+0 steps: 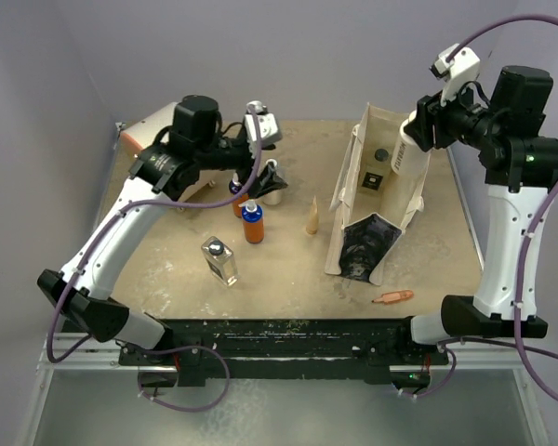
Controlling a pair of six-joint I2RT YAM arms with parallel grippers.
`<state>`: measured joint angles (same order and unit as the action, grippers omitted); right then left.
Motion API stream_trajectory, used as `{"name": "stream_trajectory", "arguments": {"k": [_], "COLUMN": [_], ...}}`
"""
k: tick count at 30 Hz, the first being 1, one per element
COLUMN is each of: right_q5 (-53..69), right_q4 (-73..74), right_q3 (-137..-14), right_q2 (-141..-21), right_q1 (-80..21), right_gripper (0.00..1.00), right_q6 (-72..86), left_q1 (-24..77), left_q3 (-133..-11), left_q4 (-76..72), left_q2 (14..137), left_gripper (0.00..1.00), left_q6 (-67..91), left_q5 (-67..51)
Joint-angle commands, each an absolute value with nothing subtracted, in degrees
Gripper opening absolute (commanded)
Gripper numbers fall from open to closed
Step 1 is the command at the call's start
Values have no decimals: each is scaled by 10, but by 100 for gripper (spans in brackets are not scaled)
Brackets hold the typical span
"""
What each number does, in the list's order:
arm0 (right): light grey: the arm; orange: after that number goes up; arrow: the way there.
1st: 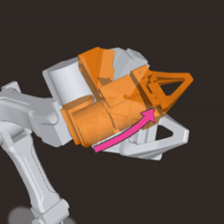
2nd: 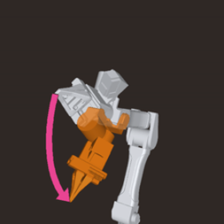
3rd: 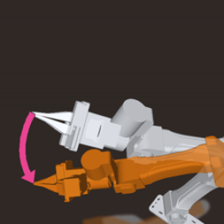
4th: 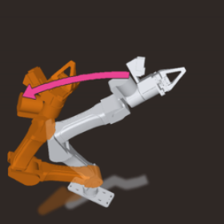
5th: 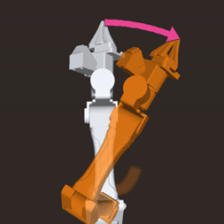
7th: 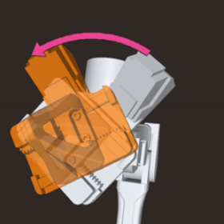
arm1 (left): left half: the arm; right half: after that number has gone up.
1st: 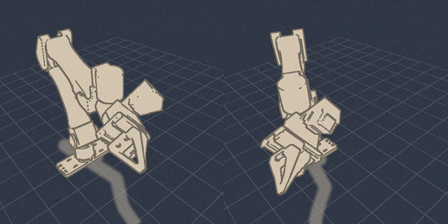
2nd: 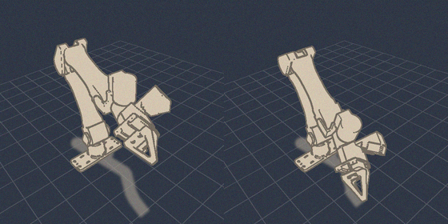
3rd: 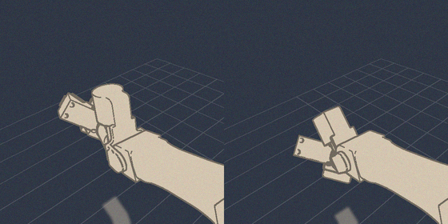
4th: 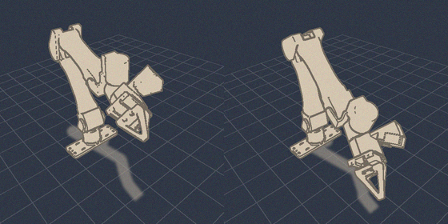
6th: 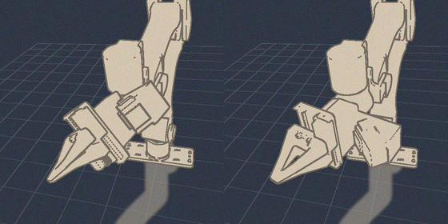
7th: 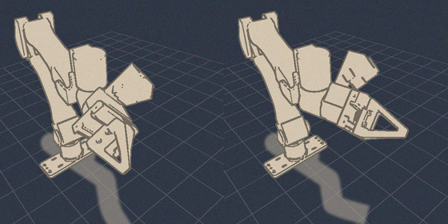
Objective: Place the personal care products into the canvas bag
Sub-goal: Place the care product in the canvas bag.
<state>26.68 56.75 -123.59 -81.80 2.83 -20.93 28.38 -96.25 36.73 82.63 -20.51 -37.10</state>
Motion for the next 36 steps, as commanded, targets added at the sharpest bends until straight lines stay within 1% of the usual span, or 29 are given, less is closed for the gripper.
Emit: {"name": "stream_trajectory", "arguments": {"k": [1, 6, 10, 17, 22, 25, 30, 36], "right_q5": [301, 303, 306, 315, 330, 340, 340, 353], "right_q4": [465, 456, 453, 449, 446, 441, 431, 427], "right_q3": [-1219, -1189, -1168, -1152, -1135, -1119, -1099, -1080], "right_q2": [-799, -792, -793, -794, -789, -786, -784, -796], "right_q1": [39, 42, 41, 41, 41, 41, 41, 41], "right_gripper": [0, 0, 0, 0, 0, 0, 0, 0], "right_q6": [-194, -192, -195, -194, -196, -196, -195, -209], "left_q1": [352, 438, 502, 562, 575, 579, 591, 596], "left_q3": [-1037, -1119, -1171, -1225, -1255, -1266, -1278, -1237], "left_q4": [391, 418, 435, 435, 434, 435, 459, 469], "left_q2": [859, 916, 963, 1043, 1099, 1123, 1137, 1122], "left_gripper": [96, 96, 96, 93, 91, 84, 68, 48], "left_q6": [-229, -221, -230, -238, -219, -218, -247, -298], "left_q5": [-386, -391, -367, -328, -322, -324, -348, -363]}}
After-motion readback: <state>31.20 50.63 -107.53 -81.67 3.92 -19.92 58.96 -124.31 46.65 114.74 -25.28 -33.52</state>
